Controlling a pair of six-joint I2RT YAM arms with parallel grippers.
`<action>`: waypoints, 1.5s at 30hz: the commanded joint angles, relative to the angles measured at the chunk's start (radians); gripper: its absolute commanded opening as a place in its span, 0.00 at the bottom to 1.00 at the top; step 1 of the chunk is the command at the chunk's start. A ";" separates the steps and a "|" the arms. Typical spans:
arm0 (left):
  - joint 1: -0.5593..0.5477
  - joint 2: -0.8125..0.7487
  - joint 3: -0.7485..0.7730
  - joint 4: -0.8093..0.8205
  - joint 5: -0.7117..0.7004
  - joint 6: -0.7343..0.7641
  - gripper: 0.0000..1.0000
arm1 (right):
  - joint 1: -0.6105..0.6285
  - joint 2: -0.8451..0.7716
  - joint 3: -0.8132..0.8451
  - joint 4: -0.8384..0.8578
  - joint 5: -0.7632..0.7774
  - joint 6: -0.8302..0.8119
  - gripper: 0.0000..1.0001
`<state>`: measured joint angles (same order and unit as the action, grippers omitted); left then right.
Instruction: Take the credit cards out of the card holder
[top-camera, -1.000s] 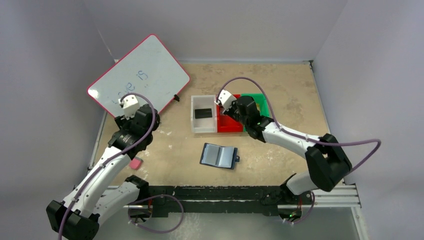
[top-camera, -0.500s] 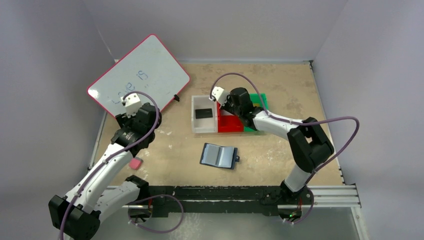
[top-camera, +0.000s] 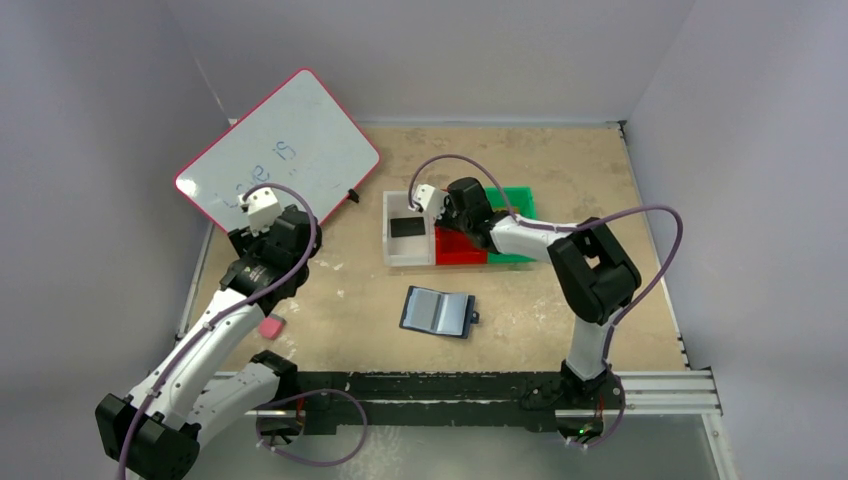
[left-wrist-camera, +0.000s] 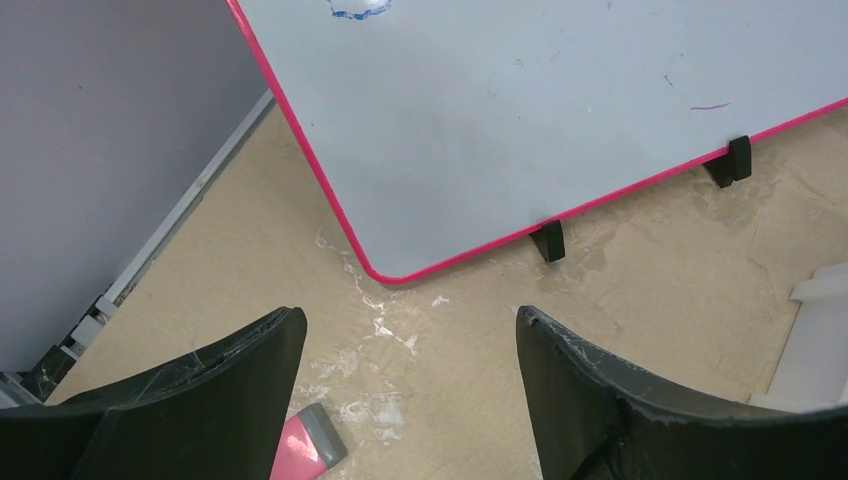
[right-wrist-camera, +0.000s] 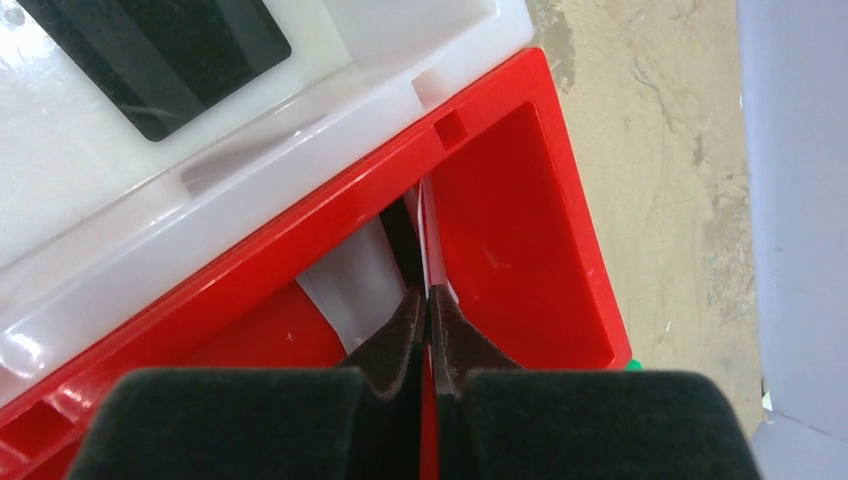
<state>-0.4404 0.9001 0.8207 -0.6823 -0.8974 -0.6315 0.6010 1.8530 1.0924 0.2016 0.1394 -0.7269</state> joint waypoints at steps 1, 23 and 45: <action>0.004 -0.010 0.037 0.009 -0.027 0.013 0.77 | -0.003 -0.002 0.051 -0.013 0.006 -0.013 0.04; 0.004 0.008 0.038 0.007 -0.017 0.020 0.76 | -0.014 -0.187 0.019 0.010 -0.123 0.244 0.48; 0.004 0.033 0.040 0.007 -0.003 0.023 0.74 | -0.021 -0.040 0.085 -0.303 0.035 1.264 0.03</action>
<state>-0.4404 0.9360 0.8211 -0.6827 -0.8925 -0.6304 0.5751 1.7683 1.1389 -0.0811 0.1207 0.4782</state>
